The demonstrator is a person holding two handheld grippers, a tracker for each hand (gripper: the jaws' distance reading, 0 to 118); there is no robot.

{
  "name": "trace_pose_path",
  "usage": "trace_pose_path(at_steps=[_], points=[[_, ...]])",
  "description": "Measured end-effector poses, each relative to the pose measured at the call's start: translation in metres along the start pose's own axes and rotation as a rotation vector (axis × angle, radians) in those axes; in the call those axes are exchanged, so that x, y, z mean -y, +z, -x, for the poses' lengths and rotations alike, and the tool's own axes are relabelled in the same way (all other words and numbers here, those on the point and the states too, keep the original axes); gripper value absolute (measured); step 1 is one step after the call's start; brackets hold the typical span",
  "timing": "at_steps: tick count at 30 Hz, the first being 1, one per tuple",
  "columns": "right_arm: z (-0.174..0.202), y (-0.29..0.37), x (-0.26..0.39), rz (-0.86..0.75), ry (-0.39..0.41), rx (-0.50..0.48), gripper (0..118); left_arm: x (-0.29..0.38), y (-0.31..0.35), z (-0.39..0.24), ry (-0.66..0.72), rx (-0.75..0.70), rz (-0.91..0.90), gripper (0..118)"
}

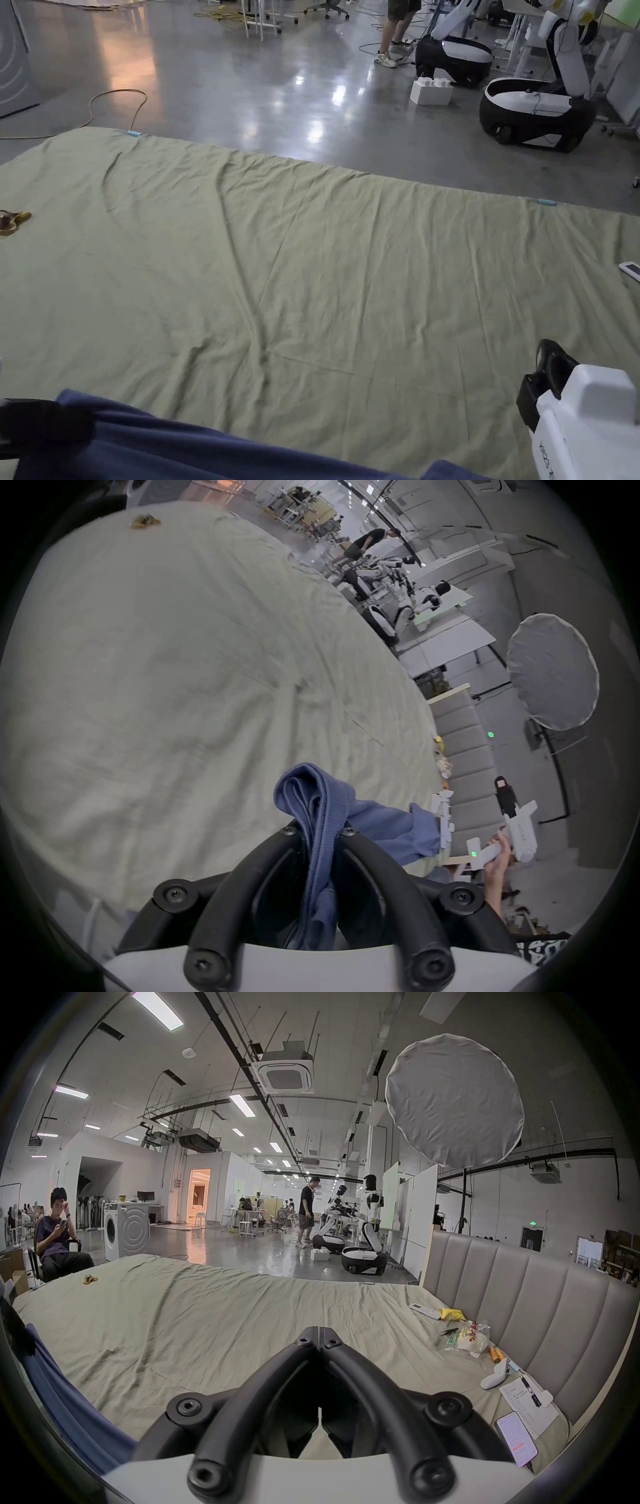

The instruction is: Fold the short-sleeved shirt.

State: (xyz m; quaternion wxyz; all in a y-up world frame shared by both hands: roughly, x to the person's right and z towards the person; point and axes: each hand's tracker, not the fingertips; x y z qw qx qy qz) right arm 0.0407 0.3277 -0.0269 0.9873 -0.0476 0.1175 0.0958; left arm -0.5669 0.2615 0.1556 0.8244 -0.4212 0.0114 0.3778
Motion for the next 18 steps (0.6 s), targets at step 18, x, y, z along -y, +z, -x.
trace_pose_path(at_steps=[18], points=[[0.001, 0.002, 0.003, 0.003, -0.007, -0.024, 0, 0.04, -0.036, -0.12, 0.033, 0.235, 0.047, 13]])
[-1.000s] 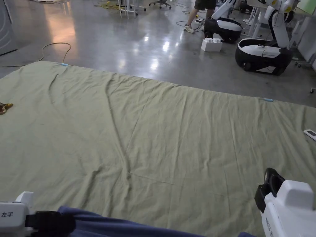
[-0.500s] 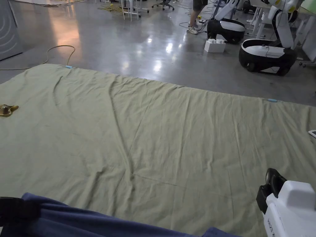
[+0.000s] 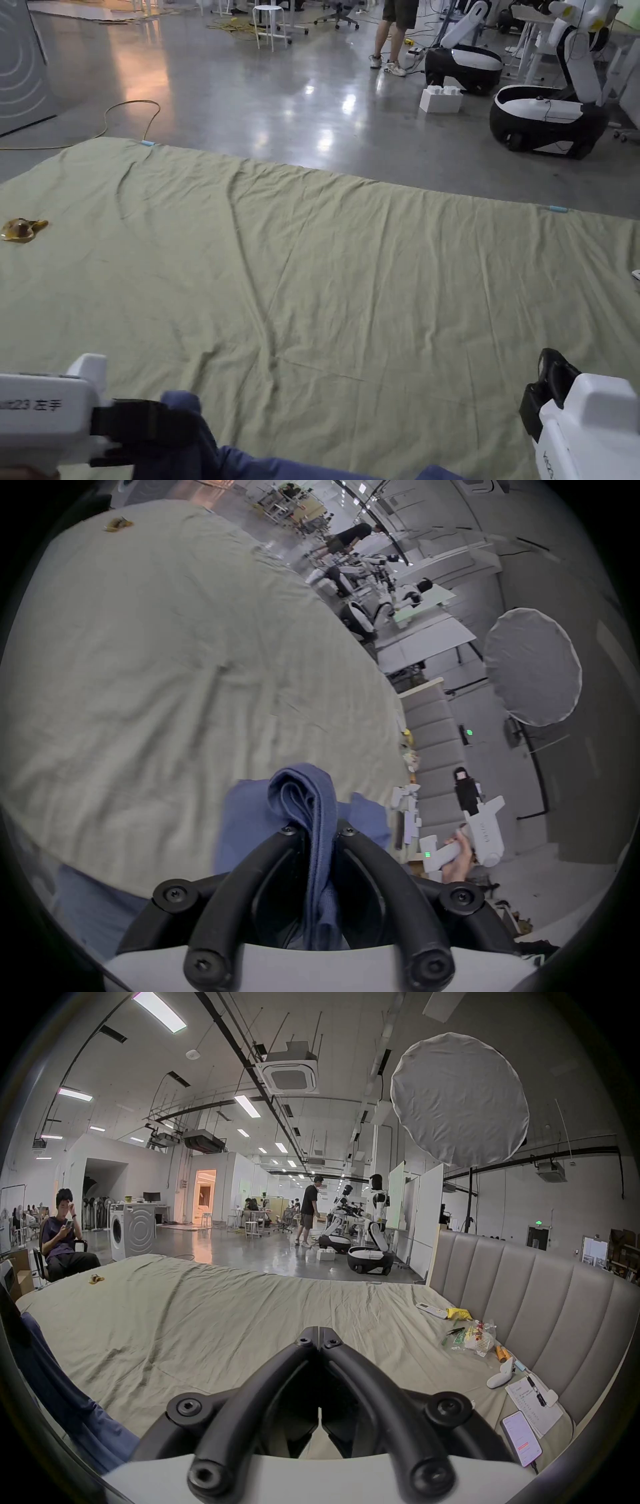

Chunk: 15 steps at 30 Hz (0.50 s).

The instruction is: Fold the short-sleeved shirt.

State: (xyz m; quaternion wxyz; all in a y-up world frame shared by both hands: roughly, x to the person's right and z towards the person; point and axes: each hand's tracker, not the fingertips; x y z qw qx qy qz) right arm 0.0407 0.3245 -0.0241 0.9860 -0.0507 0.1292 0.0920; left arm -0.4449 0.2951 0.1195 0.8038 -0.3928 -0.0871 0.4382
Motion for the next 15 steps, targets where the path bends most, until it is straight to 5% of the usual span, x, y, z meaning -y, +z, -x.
trace_pose_path(at_steps=[15], points=[[-0.026, 0.013, 0.013, 0.031, -0.016, 0.06, 0, 0.058, -0.192, -0.031, -0.011, -0.187, 0.189, 13]])
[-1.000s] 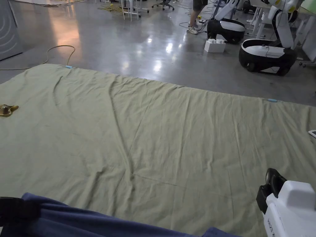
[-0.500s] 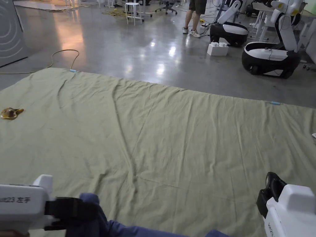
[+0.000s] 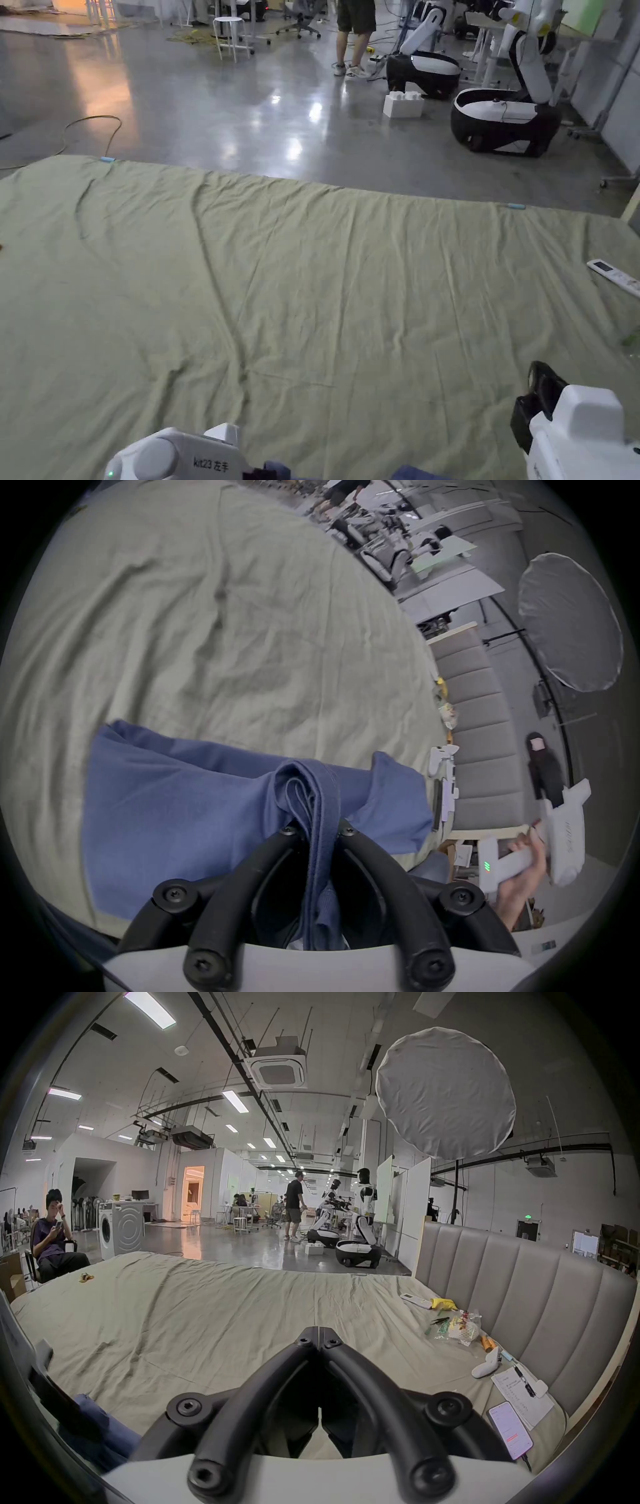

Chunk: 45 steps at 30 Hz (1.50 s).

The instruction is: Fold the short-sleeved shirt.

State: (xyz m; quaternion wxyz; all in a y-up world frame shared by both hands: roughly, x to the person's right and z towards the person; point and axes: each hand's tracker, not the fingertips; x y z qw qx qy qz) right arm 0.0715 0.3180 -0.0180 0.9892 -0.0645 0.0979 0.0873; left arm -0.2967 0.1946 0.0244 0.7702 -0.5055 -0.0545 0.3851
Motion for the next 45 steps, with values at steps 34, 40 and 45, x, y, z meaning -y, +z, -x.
trace_pose_path(at_steps=[34, 40, 45], points=[[-0.007, 0.003, 0.019, 0.057, -0.013, 0.005, 0, 0.019, 0.002, -0.023, -0.149, -0.115, -0.084, 24], [-0.005, 0.002, 0.024, 0.074, -0.017, 0.001, 0, 0.027, -0.032, -0.039, -0.199, -0.126, -0.045, 18], [-0.004, 0.001, 0.024, 0.077, -0.017, -0.002, 0, 0.043, -0.048, -0.056, -0.258, -0.102, -0.018, 16]])
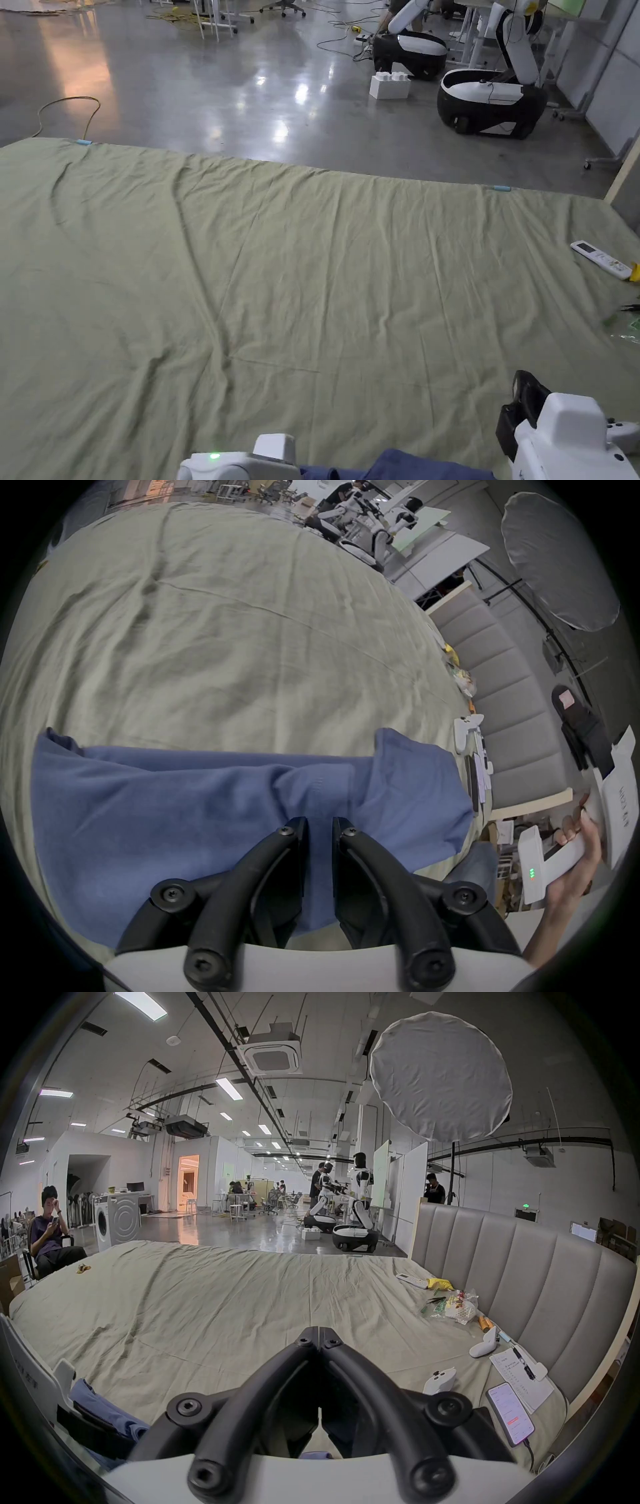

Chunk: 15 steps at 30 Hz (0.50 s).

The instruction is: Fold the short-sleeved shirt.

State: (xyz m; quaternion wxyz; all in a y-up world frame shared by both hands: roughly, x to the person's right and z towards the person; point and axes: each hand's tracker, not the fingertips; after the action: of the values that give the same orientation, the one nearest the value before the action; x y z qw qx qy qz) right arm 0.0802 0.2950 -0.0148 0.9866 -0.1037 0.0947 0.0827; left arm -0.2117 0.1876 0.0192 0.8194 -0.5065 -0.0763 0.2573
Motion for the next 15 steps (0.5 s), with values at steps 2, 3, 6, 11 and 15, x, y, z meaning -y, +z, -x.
trace_pose_path(at_steps=[2, 3, 6, 11, 15], points=[[0.0, 0.0, -0.001, -0.002, 0.0, -0.001, 0, 0.004, -0.004, -0.002, -0.016, -0.004, -0.001, 16], [0.0, 0.0, -0.001, -0.004, 0.0, -0.003, 0, 0.006, -0.005, -0.002, -0.012, 0.004, -0.002, 16], [0.001, -0.003, -0.002, -0.006, 0.0, -0.006, 0, 0.007, -0.007, -0.001, -0.003, 0.006, -0.011, 16], [0.002, -0.003, -0.006, -0.012, -0.003, -0.013, 0, 0.0, 0.02, 0.013, 0.019, 0.069, -0.016, 30], [0.001, -0.002, -0.013, -0.027, 0.001, -0.018, 0, -0.011, 0.07, 0.048, 0.008, 0.072, -0.107, 66]])
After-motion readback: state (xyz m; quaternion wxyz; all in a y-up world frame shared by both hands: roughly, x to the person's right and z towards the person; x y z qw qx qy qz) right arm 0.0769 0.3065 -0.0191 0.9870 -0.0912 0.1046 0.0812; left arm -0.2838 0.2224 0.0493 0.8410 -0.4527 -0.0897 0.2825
